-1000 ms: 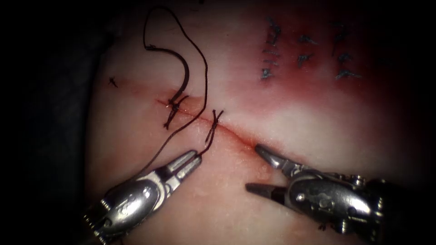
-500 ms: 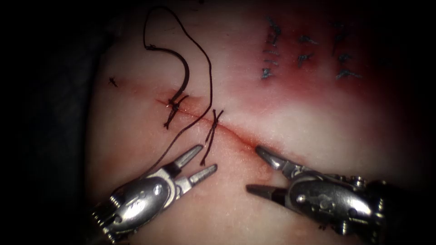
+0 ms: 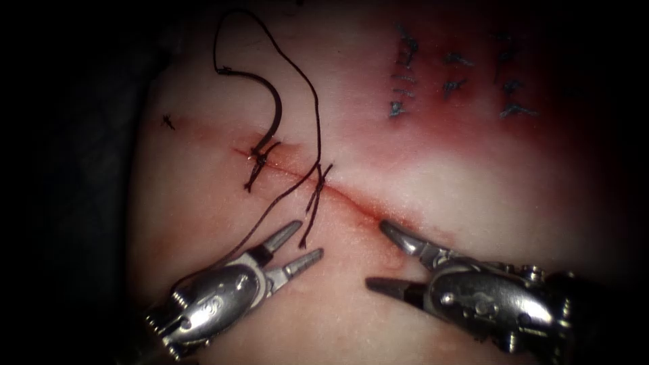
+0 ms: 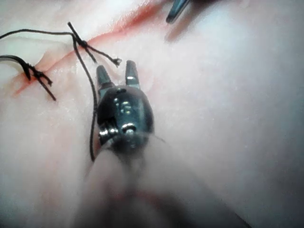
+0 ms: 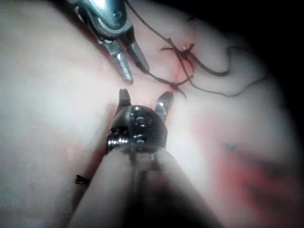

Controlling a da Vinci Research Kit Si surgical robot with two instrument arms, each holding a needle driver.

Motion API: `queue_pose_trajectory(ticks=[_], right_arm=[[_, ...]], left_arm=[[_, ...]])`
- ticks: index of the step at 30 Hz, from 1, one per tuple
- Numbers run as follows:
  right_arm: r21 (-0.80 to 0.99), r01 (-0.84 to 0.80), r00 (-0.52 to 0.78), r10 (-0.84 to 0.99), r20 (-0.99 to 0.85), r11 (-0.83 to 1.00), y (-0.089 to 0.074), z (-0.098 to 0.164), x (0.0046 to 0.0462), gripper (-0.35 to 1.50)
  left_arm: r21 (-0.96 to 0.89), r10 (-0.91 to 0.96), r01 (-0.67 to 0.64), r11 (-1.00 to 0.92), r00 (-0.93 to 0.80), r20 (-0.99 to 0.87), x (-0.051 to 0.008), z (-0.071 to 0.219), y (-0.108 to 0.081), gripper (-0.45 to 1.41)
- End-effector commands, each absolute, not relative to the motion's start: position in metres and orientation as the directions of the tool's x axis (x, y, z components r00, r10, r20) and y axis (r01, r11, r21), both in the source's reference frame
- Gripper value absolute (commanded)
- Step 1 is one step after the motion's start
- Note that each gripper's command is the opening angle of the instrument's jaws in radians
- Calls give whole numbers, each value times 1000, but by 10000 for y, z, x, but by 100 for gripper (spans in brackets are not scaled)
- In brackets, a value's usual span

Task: Wound Closure
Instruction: With the left tool grab the suture tail.

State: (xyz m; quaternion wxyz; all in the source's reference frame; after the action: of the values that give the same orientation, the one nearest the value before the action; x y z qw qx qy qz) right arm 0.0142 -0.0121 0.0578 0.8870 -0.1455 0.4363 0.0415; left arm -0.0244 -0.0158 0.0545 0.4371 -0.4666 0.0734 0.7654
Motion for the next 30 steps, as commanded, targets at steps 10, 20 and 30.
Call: queue_pose_trajectory(ticks=[10, 20, 30], right_arm=[[-224, -200, 615, -55, -787, 954, -119, 583, 147, 136], [-224, -200, 615, -56, -787, 954, -120, 583, 147, 136], [-224, -200, 615, -56, -787, 954, -120, 583, 147, 136]], left_arm=[[-250, 525, -745, -619, -155, -837, -249, 534, -143, 57], [-274, 539, -751, -600, -127, -832, -250, 540, -144, 19], [-286, 514, -705, -649, -130, -848, -245, 537, -146, -35]])
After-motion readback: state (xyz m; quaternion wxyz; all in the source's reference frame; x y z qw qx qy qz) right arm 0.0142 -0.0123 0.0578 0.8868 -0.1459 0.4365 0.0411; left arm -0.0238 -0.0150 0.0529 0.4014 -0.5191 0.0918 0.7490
